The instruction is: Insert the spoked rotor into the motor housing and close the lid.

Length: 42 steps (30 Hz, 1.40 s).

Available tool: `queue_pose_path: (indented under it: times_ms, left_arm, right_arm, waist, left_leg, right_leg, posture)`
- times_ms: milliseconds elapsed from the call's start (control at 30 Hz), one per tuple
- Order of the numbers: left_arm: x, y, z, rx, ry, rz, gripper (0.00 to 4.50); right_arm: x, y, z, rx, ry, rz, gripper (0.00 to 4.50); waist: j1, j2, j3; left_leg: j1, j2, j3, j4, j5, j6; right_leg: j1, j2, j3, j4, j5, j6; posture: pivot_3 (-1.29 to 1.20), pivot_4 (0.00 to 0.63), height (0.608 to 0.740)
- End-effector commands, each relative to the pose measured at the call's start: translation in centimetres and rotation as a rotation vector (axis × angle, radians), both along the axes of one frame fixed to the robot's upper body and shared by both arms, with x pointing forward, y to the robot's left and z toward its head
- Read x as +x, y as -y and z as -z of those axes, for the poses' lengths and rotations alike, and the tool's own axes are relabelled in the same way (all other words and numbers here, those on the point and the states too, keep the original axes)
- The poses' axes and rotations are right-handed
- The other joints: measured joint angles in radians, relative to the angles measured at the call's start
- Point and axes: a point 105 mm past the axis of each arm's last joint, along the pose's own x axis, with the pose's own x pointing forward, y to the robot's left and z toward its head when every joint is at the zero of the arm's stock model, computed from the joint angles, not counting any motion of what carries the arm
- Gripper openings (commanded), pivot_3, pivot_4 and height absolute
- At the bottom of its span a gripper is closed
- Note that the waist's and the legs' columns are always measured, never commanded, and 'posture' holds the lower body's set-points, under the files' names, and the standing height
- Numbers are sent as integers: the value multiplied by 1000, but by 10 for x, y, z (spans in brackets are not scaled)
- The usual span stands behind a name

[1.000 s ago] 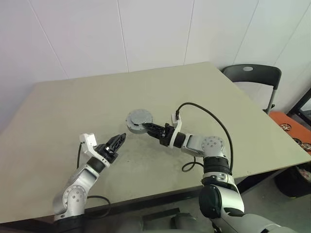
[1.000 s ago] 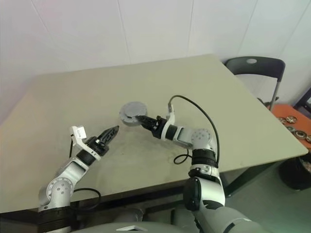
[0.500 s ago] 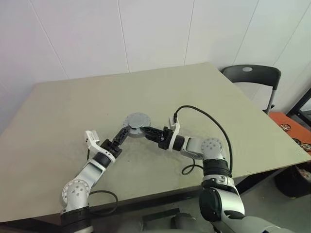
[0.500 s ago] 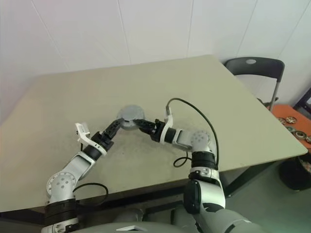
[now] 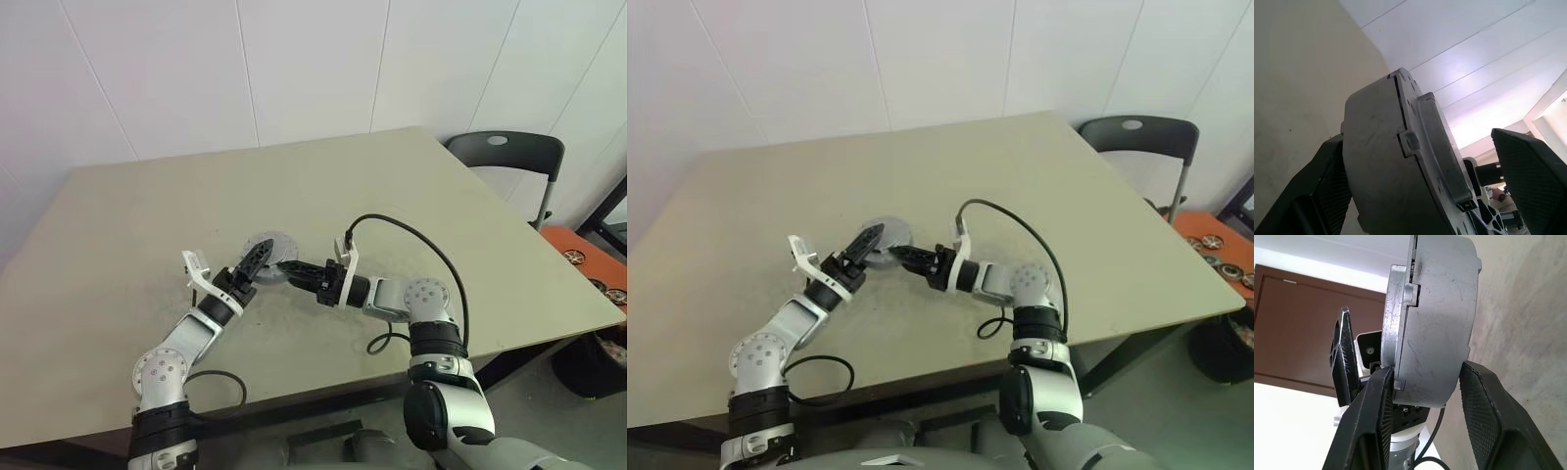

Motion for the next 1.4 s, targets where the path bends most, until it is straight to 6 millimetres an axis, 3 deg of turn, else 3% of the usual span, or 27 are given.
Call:
queue_pose_path:
  times_ms: [33,67,267,567,633,833,1067,1200,1400]
  left_arm:
    - [1,6,-10,-28,37,33,4466]
    - [2,7,-9,-25,28,33,4466]
    - [5,13,-1,-6,-19,57,2753]
    - [3,21,-7,-44,-1,84,2682]
    - [4,18,-15,-117,29,66,2682]
    - [6,11,-27,-276,63,9,2672]
    - [11,10,-22,-295,28,-6,2672]
    - [14,15,-13,-250,-21,16,2011]
    - [16,22,0,-154,-81,28,2012]
  right_arm:
    - [3,-4,-19,58,59,-4,1633]
    - [3,-4,-19,58,59,-4,1633]
    - [3,-5,-18,55,61,-7,1633]
    - [4,-5,-19,60,70,-3,1633]
    - [5,-5,-19,59,71,5,1633]
    - [11,-5,-18,52,70,39,3525]
    - [12,-5,-20,65,74,49,3525]
    - [13,-4,-20,66,76,54,3548]
    - [12,-4,-20,66,78,58,3548]
  waist:
    - [0,0,0]
    - [0,0,0]
    - [0,-2,1]
    - [0,-2,1]
    - [1,-2,1]
    - [1,-3,2]
    - [1,-3,2]
    - [1,-4,3]
    - [1,-4,3]
  left_leg:
    - [0,0,0,0,0,0]
    - [0,0,0,0,0,0]
    - [0,0,0,0,0,0]
    - [0,0,0,0,0,0]
    - [0,0,0,0,0,0]
    - [0,0,0,0,0,0]
    - [-1,0,0,0,0,0]
    - [-1,0,0,0,0,0]
    - [-1,0,0,0,0,0]
  right_leg:
    - [0,0,0,0,0,0]
    - [0,0,0,0,0,0]
    - [0,0,0,0,0,0]
    - [0,0,0,0,0,0]
    - [0,0,0,0,0,0]
    - [0,0,0,0,0,0]
    - [0,0,0,0,0,0]
    - [0,0,0,0,0,0]
    - [0,0,0,0,0,0]
  posture:
    - [0,0,740]
    - [0,0,740]
    - [0,0,740]
    - [0,0,740]
    - [0,0,740]
    - [0,0,740]
    - [0,0,740]
    - [0,0,740]
    - [0,0,740]
